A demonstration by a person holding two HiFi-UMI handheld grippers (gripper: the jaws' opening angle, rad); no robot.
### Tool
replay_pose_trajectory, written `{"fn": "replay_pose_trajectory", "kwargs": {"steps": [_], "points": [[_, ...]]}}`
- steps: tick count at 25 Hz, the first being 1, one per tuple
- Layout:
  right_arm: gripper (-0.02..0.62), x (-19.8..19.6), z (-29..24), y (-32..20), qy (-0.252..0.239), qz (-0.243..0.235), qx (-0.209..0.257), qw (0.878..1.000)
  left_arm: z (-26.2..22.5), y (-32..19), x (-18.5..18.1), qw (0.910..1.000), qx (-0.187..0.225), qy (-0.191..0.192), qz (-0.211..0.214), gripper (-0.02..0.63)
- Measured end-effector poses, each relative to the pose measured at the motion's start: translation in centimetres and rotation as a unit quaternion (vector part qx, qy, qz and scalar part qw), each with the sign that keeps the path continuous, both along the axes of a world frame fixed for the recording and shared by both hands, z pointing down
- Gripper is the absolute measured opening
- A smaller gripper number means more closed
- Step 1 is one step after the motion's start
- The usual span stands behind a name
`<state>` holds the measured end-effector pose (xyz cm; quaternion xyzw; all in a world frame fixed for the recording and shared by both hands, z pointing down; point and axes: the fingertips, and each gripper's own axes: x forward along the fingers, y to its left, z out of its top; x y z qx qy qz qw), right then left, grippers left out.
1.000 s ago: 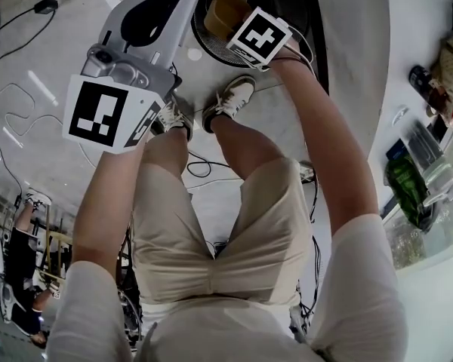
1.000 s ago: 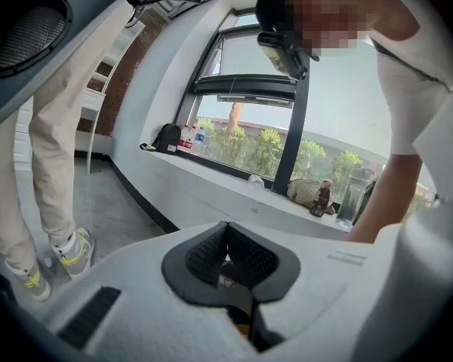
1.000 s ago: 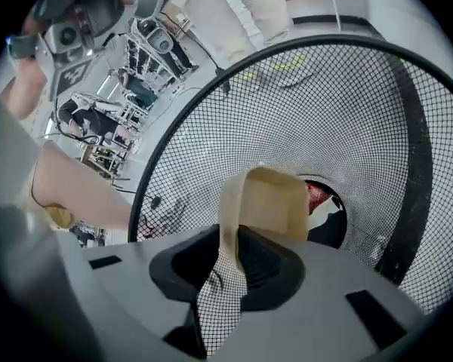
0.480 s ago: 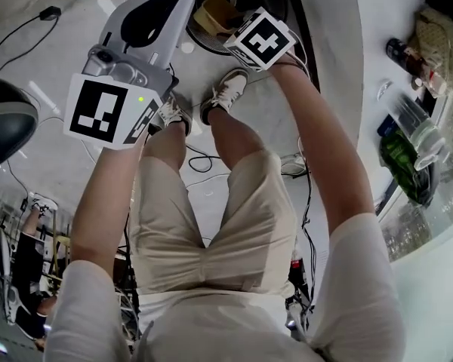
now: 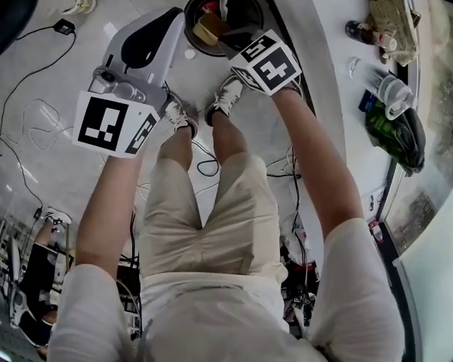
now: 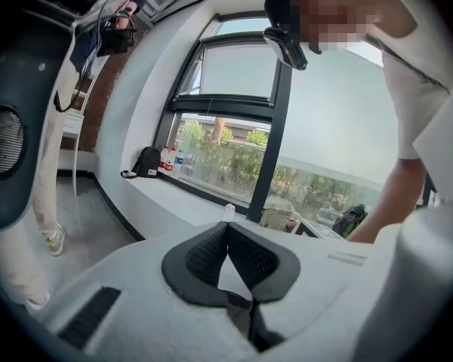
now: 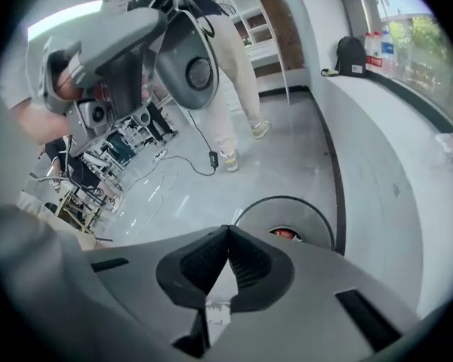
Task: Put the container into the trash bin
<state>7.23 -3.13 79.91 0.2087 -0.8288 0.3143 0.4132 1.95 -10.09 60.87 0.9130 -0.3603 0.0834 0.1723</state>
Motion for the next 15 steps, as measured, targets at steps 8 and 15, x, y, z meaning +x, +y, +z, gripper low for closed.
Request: {"fn": "replay_pose_trajectory", "kwargs": {"steps": [8,15], "points": [[0.002,-0.2,-12.5,1.3,-0.056,0.099,0.032,0.993,-9.6,2.4,-3.4,0.9999,0.013,-0.006,-0.005,0.017],[0.002,-0.5,-21.0,2.0,-0.088,0.172,0.065,0.979,-15.2,4.0,-7.2,0.9997,0.015,-0.011,-0.014,0.017]]}}
